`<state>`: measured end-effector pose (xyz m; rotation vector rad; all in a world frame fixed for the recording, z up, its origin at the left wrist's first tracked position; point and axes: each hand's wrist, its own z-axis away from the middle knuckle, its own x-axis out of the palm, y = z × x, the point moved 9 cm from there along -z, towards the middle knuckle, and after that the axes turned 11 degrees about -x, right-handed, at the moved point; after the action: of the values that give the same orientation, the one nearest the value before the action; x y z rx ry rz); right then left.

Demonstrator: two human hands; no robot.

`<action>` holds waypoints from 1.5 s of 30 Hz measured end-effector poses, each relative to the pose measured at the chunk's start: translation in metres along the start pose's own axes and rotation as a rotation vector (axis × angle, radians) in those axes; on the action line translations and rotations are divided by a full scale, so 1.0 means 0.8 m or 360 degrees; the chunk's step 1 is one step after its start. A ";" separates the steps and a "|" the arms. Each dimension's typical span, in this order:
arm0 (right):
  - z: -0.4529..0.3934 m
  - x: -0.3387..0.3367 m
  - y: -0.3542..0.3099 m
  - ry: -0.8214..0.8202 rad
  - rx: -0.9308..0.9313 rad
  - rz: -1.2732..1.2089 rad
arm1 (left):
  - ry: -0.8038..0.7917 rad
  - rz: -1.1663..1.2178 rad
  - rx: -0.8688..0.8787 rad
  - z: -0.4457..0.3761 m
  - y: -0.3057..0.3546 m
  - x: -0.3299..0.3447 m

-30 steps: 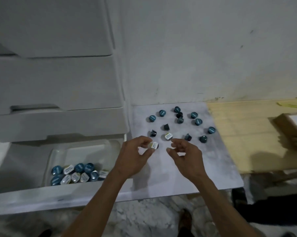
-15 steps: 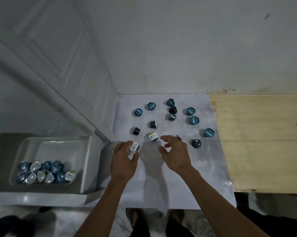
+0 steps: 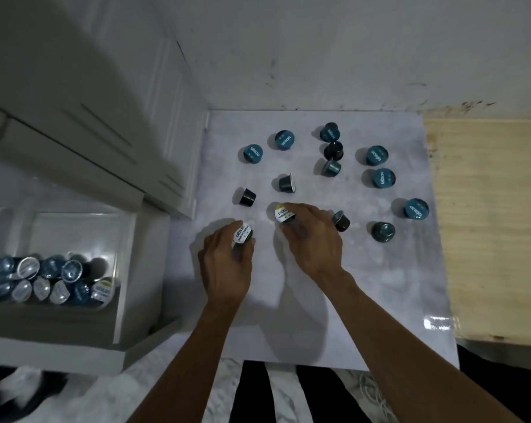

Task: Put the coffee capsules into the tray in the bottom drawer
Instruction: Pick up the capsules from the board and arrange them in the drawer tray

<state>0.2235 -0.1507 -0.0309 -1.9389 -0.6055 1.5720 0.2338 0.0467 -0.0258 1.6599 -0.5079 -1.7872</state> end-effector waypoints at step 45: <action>0.105 -0.051 -0.330 0.0487 -0.0191 -0.0633 | 0.0080 0.0428 0.0438 0.055 -0.028 -0.363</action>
<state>0.1338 0.0292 0.1639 -1.9439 -0.9015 0.9932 0.1856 0.2535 0.1785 1.7175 -0.9423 -1.5281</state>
